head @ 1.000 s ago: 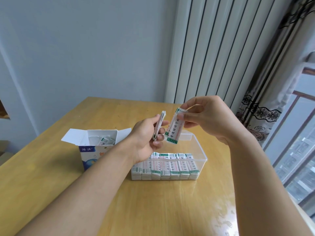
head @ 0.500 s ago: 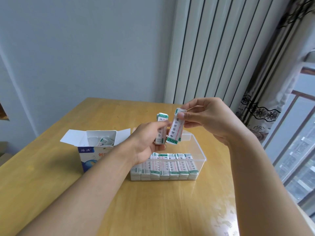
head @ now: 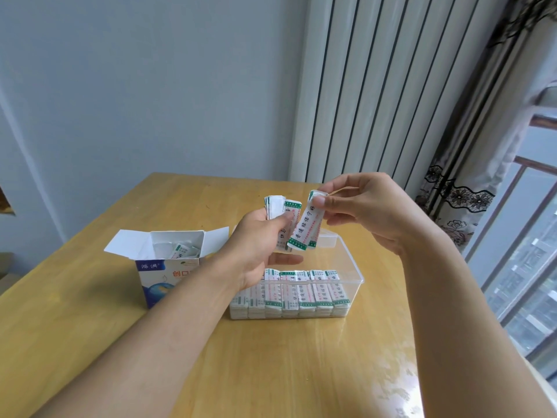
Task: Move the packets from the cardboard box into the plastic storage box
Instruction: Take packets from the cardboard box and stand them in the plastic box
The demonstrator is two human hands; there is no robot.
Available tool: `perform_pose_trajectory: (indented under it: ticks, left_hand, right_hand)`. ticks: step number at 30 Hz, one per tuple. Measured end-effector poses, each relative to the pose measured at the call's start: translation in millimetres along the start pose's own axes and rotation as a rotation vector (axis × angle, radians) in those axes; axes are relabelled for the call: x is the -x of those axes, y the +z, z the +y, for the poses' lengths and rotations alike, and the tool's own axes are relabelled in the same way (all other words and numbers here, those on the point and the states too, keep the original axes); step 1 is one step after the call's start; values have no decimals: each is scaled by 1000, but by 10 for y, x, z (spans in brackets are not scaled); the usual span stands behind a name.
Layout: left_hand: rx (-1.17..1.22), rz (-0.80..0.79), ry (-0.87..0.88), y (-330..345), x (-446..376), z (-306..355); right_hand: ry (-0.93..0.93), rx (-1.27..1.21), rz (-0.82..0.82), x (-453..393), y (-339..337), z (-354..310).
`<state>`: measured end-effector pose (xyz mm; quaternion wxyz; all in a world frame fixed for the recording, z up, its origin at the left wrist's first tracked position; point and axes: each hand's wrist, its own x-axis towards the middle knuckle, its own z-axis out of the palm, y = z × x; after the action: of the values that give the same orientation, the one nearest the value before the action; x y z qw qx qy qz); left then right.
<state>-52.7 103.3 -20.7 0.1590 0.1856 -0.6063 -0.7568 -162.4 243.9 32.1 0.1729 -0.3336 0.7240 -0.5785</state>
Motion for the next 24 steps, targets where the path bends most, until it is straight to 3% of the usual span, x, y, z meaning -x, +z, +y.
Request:
perform_pose_trajectory:
  ticks: [2, 9, 14, 24]
  left_hand:
    - [-4, -11, 6, 7, 12, 2]
    - [142, -134, -40, 20, 92, 70]
    - [107, -112, -27, 18, 67, 51]
    - [34, -73, -56, -6, 13, 25]
  right_hand:
    - [6, -58, -18, 1, 5, -2]
    - [-39, 89, 118, -100, 151, 151]
    - [-67, 269, 167, -129, 163, 201]
    - [-92, 280, 141, -154, 182, 207]
